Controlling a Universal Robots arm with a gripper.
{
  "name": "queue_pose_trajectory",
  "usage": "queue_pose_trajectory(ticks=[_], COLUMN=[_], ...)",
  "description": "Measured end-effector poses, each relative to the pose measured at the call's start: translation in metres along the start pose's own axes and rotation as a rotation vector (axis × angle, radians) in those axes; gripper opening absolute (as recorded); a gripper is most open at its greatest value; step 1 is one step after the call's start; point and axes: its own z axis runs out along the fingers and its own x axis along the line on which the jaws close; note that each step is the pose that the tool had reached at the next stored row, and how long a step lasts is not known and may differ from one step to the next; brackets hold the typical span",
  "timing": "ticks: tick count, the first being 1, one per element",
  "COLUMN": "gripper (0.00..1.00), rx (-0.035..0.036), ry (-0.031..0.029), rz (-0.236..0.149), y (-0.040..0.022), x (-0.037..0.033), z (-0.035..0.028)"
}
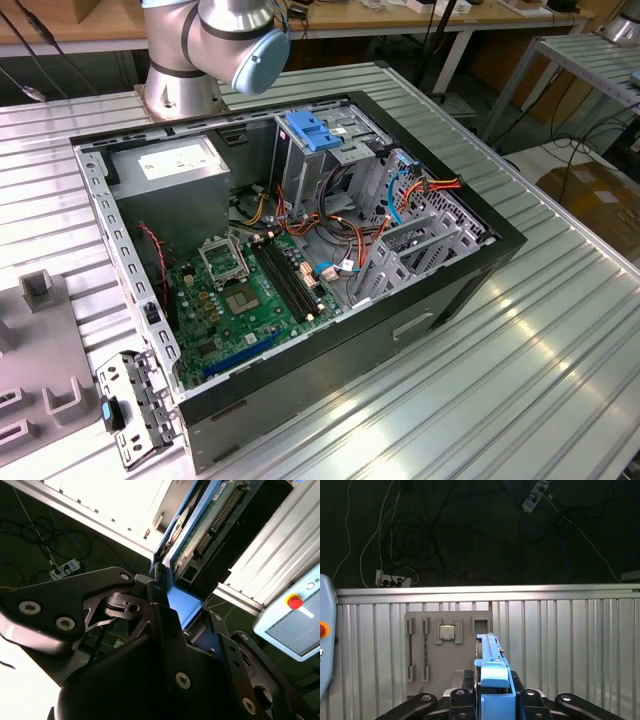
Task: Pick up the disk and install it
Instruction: 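Pick up the disk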
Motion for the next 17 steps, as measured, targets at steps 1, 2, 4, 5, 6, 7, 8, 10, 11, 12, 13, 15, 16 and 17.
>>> queue_pose_trajectory(ticks=[1, 2, 4, 5, 6, 7, 8, 10, 11, 12, 13, 15, 16, 17], gripper=[0.37, 0.37, 0.37, 0.37, 0.37, 0.37, 0.37, 0.37, 0.37, 0.37, 0.37, 0.37, 0.37, 0.37], rx=[0.0000, -0.0001, 0.0000, -0.0001, 0.0000, 0.0000, -0.0001, 0.0000, 0.0000, 0.0000, 0.0000, 0.0000, 0.0000, 0.0000], ry=[0.0000, 0.0000, 0.0000, 0.0000, 0.0000, 0.0000, 0.0000, 0.0000, 0.0000, 0.0000, 0.0000, 0.0000, 0.0000, 0.0000], rz=[0.000, 0.000, 0.000, 0.000, 0.000, 0.000, 0.000, 0.000, 0.000, 0.000, 0.000, 0.000, 0.000, 0.000], y=[-0.0009, -0.0021, -0.0046, -0.0066, -0.0077, -0.0093, -0.0115, -0.0134, -0.0141, -0.0148, -0.0162, -0.0181, -0.0193, -0.0201], x=[0.0000, -0.0001, -0.0001, -0.0002, -0.0003, -0.0003, -0.0003, -0.0004, -0.0004, -0.0004, -0.0004, -0.0005, -0.0005, -0.0006], z=[0.0000, 0.0000, 0.0000, 0.0000, 0.0000, 0.0000, -0.0001, 0.0000, -0.0001, 0.0000, 0.0000, -0.0001, -0.0001, -0.0001])
